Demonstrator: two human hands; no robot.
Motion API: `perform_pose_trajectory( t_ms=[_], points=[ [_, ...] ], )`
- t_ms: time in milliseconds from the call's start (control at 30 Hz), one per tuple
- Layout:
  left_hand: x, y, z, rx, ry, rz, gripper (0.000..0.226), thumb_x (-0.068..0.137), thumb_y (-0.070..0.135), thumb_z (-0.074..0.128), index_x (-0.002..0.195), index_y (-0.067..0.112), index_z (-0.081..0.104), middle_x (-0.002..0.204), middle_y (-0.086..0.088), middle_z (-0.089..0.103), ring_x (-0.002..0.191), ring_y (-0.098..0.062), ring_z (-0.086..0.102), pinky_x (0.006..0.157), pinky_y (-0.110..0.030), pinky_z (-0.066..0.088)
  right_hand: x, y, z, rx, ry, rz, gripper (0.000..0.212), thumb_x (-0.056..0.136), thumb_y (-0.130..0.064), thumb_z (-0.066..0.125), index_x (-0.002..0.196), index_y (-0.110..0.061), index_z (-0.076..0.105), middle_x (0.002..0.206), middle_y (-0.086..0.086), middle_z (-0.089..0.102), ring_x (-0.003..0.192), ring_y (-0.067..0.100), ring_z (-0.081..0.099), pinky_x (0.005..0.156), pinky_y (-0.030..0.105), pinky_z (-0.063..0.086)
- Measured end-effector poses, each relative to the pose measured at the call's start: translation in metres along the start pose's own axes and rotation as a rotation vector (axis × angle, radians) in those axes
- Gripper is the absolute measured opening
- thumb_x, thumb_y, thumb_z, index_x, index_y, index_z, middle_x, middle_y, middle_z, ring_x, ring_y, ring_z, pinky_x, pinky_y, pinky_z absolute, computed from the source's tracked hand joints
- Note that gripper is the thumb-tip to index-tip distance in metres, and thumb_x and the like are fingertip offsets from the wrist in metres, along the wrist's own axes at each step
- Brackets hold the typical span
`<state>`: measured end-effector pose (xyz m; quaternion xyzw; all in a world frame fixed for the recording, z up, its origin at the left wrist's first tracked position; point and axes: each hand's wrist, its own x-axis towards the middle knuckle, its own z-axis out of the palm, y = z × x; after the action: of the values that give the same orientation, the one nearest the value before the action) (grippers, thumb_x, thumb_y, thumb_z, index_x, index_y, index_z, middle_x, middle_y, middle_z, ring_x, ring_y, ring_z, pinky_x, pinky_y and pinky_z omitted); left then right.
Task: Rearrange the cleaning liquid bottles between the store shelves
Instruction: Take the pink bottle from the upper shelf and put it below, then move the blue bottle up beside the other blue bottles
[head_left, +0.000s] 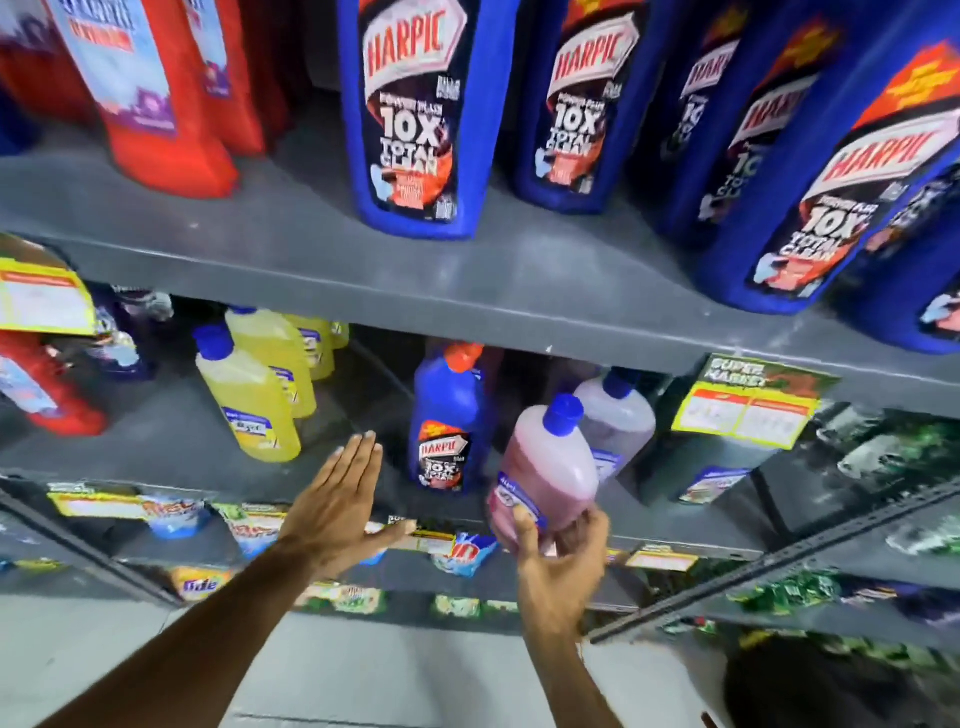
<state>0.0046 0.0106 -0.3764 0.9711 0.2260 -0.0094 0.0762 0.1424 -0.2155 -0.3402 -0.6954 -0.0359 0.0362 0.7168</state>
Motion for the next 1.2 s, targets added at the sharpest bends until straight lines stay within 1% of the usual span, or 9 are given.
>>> perform_pose_trajectory(
  t_ms=[100, 267, 367, 667, 800, 900, 1000, 1100, 1200],
  points=[
    [0.007, -0.008, 0.012, -0.003, -0.029, -0.005, 0.125, 0.083, 0.091, 0.012, 0.164, -0.003, -0.001, 0.174, -0.022, -0.01, 0.164, -0.033, -0.006, 0.134, -0.044, 0.003, 0.006, 0.008, 0.013, 0.009, 0.021, -0.042, 0.059, 0.082, 0.006, 0.085, 0.127, -0.019, 0.056, 0.121, 0.002, 0.075, 0.112, 0.023, 0.074, 0.092, 0.03, 0.061],
    [0.016, -0.012, 0.026, -0.001, -0.047, -0.008, 0.128, 0.083, 0.095, 0.013, 0.164, -0.003, -0.003, 0.174, -0.022, -0.009, 0.164, -0.032, -0.005, 0.134, -0.043, 0.002, 0.019, 0.01, 0.028, -0.001, 0.024, -0.08, 0.06, 0.082, 0.0, 0.087, 0.129, -0.019, 0.053, 0.126, 0.0, 0.074, 0.113, 0.019, 0.074, 0.095, 0.033, 0.062],
    [0.017, -0.016, 0.032, 0.012, -0.043, -0.009, 0.129, 0.084, 0.096, 0.01, 0.163, -0.004, -0.003, 0.174, -0.022, -0.01, 0.164, -0.033, -0.005, 0.134, -0.043, 0.002, 0.024, 0.009, 0.037, 0.026, 0.016, -0.11, 0.061, 0.082, -0.005, 0.088, 0.126, -0.034, 0.056, 0.128, 0.006, 0.073, 0.115, 0.021, 0.074, 0.096, 0.031, 0.061],
    [0.016, -0.016, 0.042, 0.008, -0.003, -0.03, 0.124, 0.089, 0.095, 0.014, 0.165, -0.002, 0.005, 0.175, -0.02, 0.001, 0.164, -0.03, 0.002, 0.134, -0.044, 0.009, 0.027, 0.01, 0.042, 0.017, -0.001, -0.103, 0.068, 0.077, -0.03, 0.094, 0.125, -0.054, 0.053, 0.124, -0.027, 0.07, 0.12, 0.01, 0.07, 0.092, 0.025, 0.062],
    [0.016, -0.016, 0.041, 0.006, -0.006, -0.036, 0.124, 0.088, 0.096, 0.013, 0.165, -0.001, 0.004, 0.176, -0.02, 0.001, 0.164, -0.029, 0.001, 0.134, -0.043, 0.008, 0.016, -0.003, 0.036, -0.061, 0.054, -0.142, 0.078, 0.073, -0.031, 0.097, 0.137, -0.039, 0.054, 0.138, -0.016, 0.06, 0.127, 0.013, 0.063, 0.097, 0.046, 0.062],
    [0.016, -0.015, 0.038, 0.001, -0.02, -0.042, 0.125, 0.086, 0.097, 0.009, 0.166, 0.001, 0.001, 0.176, -0.018, -0.004, 0.164, -0.028, -0.003, 0.134, -0.043, 0.007, -0.001, -0.023, 0.03, -0.242, 0.158, -0.502, 0.078, 0.08, -0.033, 0.092, 0.144, -0.021, 0.05, 0.139, 0.0, 0.047, 0.125, 0.028, 0.057, 0.1, 0.045, 0.053],
    [0.015, -0.013, 0.036, -0.019, -0.016, -0.037, 0.126, 0.085, 0.097, 0.002, 0.165, 0.0, 0.003, 0.175, -0.017, -0.006, 0.164, -0.029, -0.003, 0.135, -0.043, 0.008, -0.012, -0.049, 0.047, -0.366, -0.068, -0.696, 0.077, 0.084, -0.022, 0.088, 0.146, -0.006, 0.046, 0.144, 0.013, 0.046, 0.136, 0.027, 0.05, 0.113, 0.03, 0.045],
    [0.015, -0.012, 0.036, -0.028, -0.039, -0.059, 0.127, 0.081, 0.097, -0.004, 0.165, 0.002, -0.006, 0.174, -0.014, -0.016, 0.163, -0.026, -0.013, 0.135, -0.043, 0.003, -0.007, -0.085, 0.079, -0.504, -0.366, -0.526, 0.079, 0.091, -0.027, 0.082, 0.156, -0.015, 0.038, 0.157, 0.006, 0.044, 0.144, 0.006, 0.036, 0.116, 0.003, 0.019],
    [0.017, -0.012, 0.037, -0.037, -0.038, -0.063, 0.126, 0.082, 0.096, -0.001, 0.165, 0.002, -0.007, 0.175, -0.015, -0.015, 0.163, -0.026, -0.015, 0.135, -0.043, 0.002, 0.012, -0.103, 0.102, -0.634, -0.519, -0.472, 0.087, 0.093, -0.03, 0.08, 0.161, -0.008, 0.03, 0.165, 0.008, 0.038, 0.152, 0.019, 0.032, 0.121, 0.011, 0.016]
  ],
)
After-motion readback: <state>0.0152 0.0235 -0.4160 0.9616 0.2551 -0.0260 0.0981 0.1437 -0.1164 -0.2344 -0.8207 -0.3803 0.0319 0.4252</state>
